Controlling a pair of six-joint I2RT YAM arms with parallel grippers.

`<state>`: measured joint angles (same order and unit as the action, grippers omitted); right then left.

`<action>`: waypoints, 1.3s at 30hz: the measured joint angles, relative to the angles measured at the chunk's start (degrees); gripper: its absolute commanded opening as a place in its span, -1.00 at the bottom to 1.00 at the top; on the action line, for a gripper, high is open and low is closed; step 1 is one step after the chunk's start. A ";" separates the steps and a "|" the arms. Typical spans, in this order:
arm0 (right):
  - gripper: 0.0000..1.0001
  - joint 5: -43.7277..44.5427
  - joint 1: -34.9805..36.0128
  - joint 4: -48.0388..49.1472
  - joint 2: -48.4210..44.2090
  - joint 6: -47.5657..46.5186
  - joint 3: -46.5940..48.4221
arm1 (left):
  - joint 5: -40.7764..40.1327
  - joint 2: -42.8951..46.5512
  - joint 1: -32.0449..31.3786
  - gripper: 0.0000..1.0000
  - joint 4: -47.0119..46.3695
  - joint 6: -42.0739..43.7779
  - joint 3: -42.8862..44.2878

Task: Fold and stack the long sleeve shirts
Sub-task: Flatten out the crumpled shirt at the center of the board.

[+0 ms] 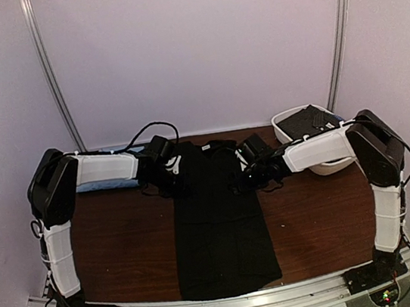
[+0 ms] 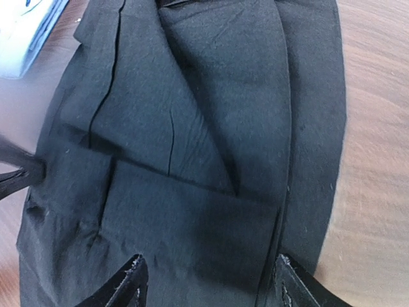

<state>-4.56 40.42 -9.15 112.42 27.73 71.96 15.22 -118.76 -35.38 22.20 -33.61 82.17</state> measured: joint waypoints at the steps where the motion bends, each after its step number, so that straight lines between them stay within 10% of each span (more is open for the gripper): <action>1: 0.37 0.07 -0.07 -0.07 0.81 -0.26 0.81 | -0.02 0.26 0.00 -1.00 -0.02 -0.04 -0.02; 10: 0.24 0.13 0.02 -0.83 5.27 -1.42 3.85 | -0.02 4.04 0.00 -1.00 -1.64 -0.74 -0.92; 21: -0.40 0.33 0.37 -2.21 5.49 -2.80 4.83 | 0.22 4.55 0.00 -1.00 -3.72 -1.44 -1.70; 33: 0.48 1.03 3.19 -4.39 5.77 -2.86 6.73 | 0.24 5.42 0.00 -1.00 -4.72 -1.53 -3.39; 39: 0.54 2.16 7.78 -5.16 5.40 -1.81 8.61 | 0.48 5.73 0.00 -1.00 -5.57 -1.79 -3.43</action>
<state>-2.39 48.21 -14.31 117.82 25.91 80.58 15.70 -113.03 -35.38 16.62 -35.40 78.74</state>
